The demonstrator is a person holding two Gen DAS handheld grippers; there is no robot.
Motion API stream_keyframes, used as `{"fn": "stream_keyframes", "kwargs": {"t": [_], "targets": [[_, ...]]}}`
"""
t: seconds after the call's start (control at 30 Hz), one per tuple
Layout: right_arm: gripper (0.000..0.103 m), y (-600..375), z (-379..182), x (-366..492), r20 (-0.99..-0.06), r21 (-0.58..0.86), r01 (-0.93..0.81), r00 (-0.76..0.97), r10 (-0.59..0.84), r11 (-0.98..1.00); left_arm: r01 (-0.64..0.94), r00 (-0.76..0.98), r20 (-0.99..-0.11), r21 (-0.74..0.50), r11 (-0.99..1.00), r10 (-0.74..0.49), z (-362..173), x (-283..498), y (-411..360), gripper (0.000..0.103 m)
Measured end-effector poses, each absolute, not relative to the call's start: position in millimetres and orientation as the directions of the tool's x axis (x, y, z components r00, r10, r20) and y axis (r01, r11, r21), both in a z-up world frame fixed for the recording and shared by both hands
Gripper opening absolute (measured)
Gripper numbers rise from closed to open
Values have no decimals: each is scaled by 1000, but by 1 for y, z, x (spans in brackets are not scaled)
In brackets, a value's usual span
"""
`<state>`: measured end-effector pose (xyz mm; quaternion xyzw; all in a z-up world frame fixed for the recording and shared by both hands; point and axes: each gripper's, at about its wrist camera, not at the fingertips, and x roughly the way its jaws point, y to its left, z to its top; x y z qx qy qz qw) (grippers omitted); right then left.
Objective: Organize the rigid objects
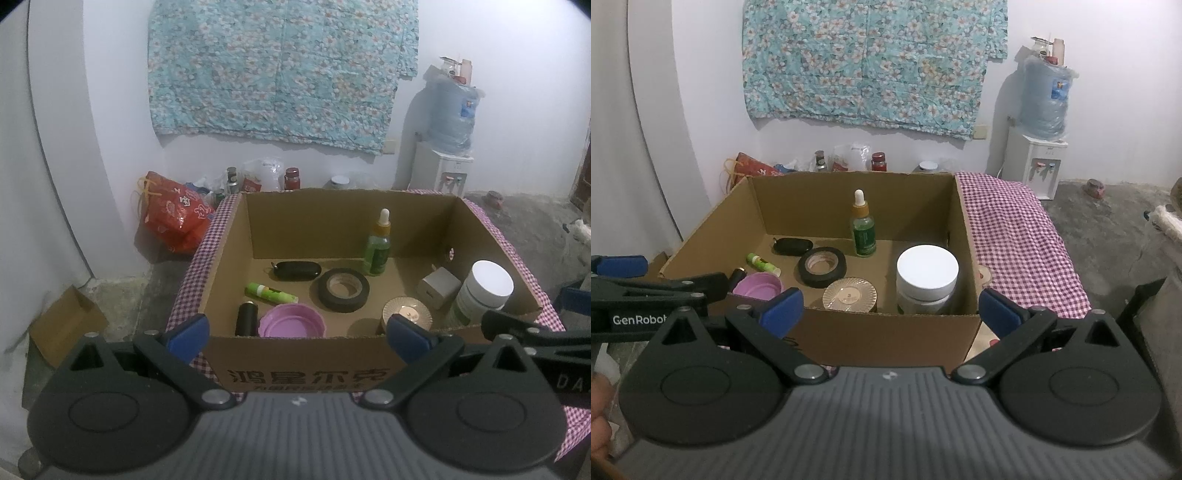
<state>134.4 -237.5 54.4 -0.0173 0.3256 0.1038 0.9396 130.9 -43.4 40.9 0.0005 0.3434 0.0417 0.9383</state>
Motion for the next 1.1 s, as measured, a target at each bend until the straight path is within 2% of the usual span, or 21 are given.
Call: {"fn": "stream_keyframes", "kwargs": {"t": [1.1], "targets": [[101, -249, 54, 131, -618, 52, -207, 762, 194, 977, -63, 755, -651, 47, 997, 79, 38, 132, -39, 103]]}}
